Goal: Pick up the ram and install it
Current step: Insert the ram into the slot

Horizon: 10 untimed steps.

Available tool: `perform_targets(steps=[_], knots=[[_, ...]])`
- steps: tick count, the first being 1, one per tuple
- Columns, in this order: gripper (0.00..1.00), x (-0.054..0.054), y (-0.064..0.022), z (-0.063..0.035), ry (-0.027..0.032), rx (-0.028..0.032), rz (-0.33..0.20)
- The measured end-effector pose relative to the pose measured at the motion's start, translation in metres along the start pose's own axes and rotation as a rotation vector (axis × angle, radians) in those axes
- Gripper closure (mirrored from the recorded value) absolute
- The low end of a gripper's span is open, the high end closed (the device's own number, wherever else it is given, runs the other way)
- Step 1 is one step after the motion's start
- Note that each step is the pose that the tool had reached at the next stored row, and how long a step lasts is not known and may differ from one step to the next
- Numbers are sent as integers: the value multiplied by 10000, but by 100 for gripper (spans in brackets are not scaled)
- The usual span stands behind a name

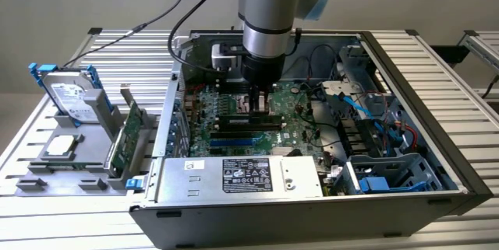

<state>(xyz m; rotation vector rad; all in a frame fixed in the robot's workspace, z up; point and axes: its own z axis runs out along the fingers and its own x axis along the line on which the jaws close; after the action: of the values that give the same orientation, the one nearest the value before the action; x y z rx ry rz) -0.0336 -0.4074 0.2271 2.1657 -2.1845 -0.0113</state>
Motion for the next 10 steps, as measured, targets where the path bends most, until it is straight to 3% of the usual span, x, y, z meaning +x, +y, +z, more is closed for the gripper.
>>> perform_targets(steps=[10], knots=[[86,0,-1,1,6,0,-1]])
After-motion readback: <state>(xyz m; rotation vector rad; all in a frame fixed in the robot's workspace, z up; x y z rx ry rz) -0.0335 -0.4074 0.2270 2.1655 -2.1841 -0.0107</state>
